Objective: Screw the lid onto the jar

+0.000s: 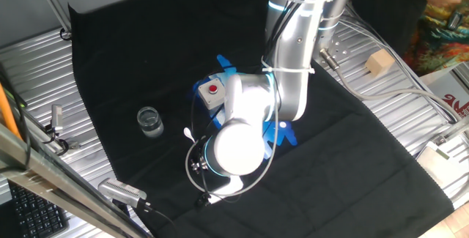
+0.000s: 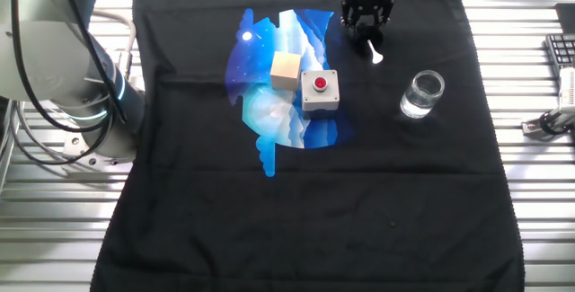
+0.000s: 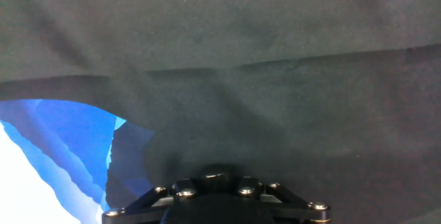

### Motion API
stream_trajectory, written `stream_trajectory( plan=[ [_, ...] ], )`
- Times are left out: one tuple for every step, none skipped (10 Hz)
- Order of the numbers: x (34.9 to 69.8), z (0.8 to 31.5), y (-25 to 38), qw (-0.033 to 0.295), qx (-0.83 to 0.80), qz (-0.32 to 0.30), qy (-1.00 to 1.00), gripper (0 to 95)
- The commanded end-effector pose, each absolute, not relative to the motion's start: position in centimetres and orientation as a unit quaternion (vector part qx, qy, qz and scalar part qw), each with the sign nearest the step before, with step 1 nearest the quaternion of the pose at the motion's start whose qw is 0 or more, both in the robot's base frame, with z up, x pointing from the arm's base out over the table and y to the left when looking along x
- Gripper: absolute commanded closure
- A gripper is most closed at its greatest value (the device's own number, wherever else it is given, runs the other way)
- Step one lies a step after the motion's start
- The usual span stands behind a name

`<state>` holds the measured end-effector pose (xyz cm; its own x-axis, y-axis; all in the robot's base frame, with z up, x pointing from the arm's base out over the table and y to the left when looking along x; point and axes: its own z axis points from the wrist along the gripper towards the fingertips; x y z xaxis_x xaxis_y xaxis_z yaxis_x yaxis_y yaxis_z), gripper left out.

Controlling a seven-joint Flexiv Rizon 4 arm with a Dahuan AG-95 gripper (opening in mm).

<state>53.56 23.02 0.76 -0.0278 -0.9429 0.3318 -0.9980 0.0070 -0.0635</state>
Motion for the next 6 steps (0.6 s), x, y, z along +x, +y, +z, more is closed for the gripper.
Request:
stream_trajectory(
  plan=[
    [53.51, 0.8, 22.98, 0.1, 0.69, 0.144, -0.702, 57.0],
    [53.51, 0.79, 22.98, 0.104, 0.689, 0.148, -0.701, 57.0],
    [53.51, 0.79, 22.97, 0.106, 0.689, 0.15, -0.701, 57.0],
    [53.5, 0.78, 22.96, 0.106, 0.689, 0.151, -0.701, 57.0],
    [53.51, 0.79, 22.96, 0.106, 0.689, 0.151, -0.701, 57.0],
    [53.51, 0.79, 22.96, 0.107, 0.688, 0.152, -0.701, 57.0]
  ],
)
